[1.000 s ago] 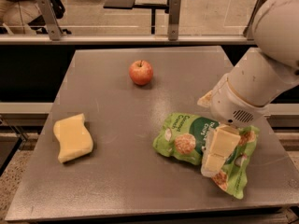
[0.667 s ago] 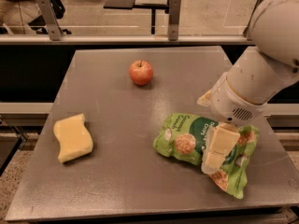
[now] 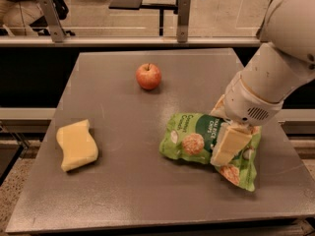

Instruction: Move green rice chip bag near apple

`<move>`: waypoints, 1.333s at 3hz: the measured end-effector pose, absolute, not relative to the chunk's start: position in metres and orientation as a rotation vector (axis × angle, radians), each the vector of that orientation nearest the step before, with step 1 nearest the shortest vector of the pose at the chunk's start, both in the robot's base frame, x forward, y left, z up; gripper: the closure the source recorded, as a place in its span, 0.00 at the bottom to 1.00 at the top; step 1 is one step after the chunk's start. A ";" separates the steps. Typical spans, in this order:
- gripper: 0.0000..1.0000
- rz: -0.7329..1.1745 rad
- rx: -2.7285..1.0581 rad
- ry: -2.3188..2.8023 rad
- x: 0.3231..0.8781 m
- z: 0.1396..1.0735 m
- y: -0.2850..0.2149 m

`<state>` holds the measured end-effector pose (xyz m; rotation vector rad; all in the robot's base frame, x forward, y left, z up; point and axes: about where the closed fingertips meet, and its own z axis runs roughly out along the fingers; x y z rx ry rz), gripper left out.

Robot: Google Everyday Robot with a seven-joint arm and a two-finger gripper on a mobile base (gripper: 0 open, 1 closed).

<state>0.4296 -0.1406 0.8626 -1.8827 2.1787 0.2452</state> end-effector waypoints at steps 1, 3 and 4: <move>0.63 0.243 -1.882 2.186 0.434 0.866 -0.143; 1.00 0.207 -1.866 2.176 0.468 0.889 -0.145; 1.00 0.206 -1.811 2.177 0.506 0.900 -0.153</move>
Offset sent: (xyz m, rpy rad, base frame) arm 0.0365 -0.0063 0.0313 -0.0194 -0.0240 -0.0093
